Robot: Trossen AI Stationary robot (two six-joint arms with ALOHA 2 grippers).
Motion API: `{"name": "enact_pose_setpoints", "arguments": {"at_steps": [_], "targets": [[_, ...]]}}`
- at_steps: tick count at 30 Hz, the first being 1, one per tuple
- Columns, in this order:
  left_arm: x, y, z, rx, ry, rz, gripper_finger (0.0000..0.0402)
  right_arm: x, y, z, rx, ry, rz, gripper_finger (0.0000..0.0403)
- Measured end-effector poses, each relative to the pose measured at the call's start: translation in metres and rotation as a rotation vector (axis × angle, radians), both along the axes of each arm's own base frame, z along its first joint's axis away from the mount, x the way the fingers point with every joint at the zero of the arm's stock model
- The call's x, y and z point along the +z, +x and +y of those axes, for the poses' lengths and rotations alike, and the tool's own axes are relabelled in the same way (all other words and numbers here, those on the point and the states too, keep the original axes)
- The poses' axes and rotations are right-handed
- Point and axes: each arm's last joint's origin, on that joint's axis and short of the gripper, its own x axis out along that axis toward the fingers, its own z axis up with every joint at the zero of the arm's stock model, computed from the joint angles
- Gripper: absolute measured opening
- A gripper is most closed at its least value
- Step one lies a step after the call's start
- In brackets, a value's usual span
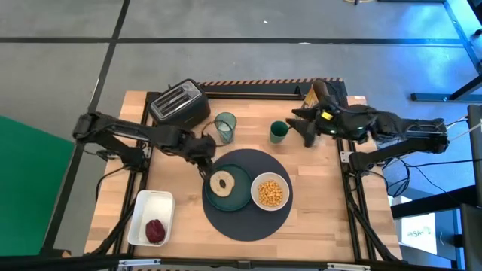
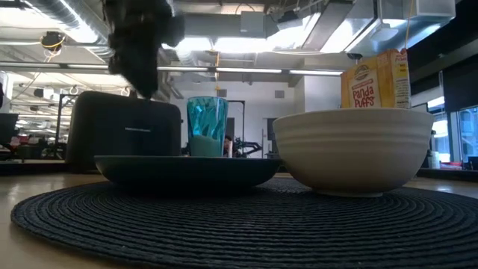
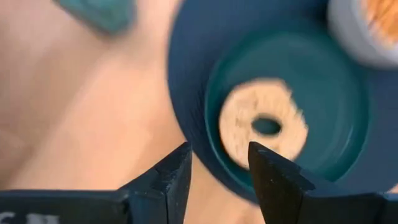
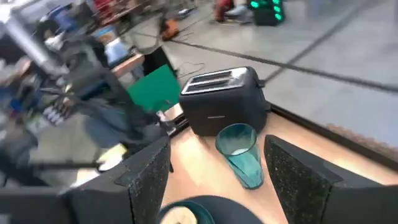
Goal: Arrange a breakfast setting
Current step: Put the cup of milk on the blue table mat to the top of the blue plate
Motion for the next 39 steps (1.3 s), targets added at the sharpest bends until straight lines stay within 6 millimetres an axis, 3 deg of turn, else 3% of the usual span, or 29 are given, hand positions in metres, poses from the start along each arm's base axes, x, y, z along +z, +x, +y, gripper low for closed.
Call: {"name": "enact_pose_setpoints", "arguments": {"at_steps": [8, 14, 18, 22, 28, 34, 39], "targets": [[0.068, -0.027, 0.022, -0.029, 0.251, -0.433, 0.0152, -0.033, 0.072, -0.004, 0.092, 0.107, 0.079, 0.0218], [0.087, -0.032, 0.034, -0.213, 0.432, -0.521, 0.0151, -0.046, 0.102, -0.014, -0.022, 0.074, 0.262, 0.0202], [0.087, -0.033, 0.037, -0.35, 0.514, -0.492, 0.0151, -0.07, 0.112, -0.019, -0.093, 0.117, 0.479, 0.0191], [0.083, -0.029, 0.042, -0.469, 0.559, -0.459, 0.0151, -0.09, 0.122, -0.017, -0.117, 0.238, 0.543, 0.0182], [0.064, -0.005, 0.06, -0.567, 0.501, -0.451, 0.0151, -0.089, 0.122, -0.003, -0.141, 0.286, 0.516, 0.0179], [0.044, 0.02, 0.067, -0.449, 0.477, -0.404, 0.0151, -0.082, 0.106, 0.009, -0.14, 0.301, 0.549, 0.0179], [0.026, 0.026, 0.076, -0.382, 0.437, -0.301, 0.0151, -0.085, 0.103, 0.005, -0.168, 0.318, 0.582, 0.0179]]}}
